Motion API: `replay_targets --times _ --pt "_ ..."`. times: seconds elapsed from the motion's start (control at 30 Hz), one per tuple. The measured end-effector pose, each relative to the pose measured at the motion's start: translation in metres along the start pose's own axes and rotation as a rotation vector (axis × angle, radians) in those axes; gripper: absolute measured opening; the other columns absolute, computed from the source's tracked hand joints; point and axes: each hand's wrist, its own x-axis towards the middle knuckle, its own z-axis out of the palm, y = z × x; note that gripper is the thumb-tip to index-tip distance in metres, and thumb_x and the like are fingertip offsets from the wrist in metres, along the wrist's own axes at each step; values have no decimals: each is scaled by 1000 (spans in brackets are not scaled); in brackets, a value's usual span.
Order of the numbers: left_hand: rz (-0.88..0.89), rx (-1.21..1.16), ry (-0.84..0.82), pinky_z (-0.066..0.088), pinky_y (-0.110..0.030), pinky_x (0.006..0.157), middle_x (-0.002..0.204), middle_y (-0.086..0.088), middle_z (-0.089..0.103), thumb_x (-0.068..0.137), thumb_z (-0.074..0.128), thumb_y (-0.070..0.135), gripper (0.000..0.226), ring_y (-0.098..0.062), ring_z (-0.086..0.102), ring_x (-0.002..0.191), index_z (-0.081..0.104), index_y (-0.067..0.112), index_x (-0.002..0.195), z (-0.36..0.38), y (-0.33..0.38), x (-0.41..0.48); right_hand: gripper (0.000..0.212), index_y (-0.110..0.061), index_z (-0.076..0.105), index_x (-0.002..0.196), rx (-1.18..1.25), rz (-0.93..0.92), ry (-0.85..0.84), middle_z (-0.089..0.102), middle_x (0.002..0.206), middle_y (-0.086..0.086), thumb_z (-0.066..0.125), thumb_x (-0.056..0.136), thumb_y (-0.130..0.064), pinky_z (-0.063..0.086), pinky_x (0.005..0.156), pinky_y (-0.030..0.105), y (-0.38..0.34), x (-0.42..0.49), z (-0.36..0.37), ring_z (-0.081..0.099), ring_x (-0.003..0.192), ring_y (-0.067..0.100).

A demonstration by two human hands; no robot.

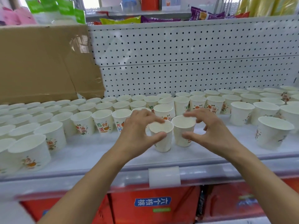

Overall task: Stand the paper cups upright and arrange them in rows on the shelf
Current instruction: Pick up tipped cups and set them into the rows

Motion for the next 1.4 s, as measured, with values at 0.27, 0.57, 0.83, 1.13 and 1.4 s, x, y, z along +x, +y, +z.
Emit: replay_targets --times 0.27,0.57,0.83,1.13,1.4 --pt "-194 -406 -220 43 -17 91 135 12 51 69 81 22 80 6 49 114 42 36 137 5 -4 -1 95 -41 28 145 240 197 -214 43 142 -9 83 69 -23 39 88 20 -1 3 3 45 119 7" --pt "-232 -228 -186 38 -40 107 132 13 47 50 79 69 87 -8 43 125 53 37 126 6 -12 -7 81 -35 42 137 238 161 -171 53 117 -21 84 68 -29 35 72 -5 -20 -8 16 45 96 -28" --pt "-280 281 1 36 -37 96 118 8 54 63 65 75 76 -14 48 115 52 35 126 -51 -45 -30 75 -34 38 132 231 113 -213 48 126 -10 81 71 -28 35 81 5 -52 3 70 47 115 5" --pt "-386 781 -114 29 -38 89 124 3 57 69 43 84 79 -20 44 118 52 30 126 -108 -104 -49 75 -35 40 139 249 -42 -418 43 140 -11 67 72 -13 35 88 13 -112 43 141 42 120 6" --pt "-349 386 -166 20 -38 108 147 8 42 79 37 74 73 -16 34 136 43 34 140 -146 -110 -55 83 -36 31 144 253 -29 -209 37 136 -13 77 75 -43 35 107 32 -119 30 155 38 125 6"
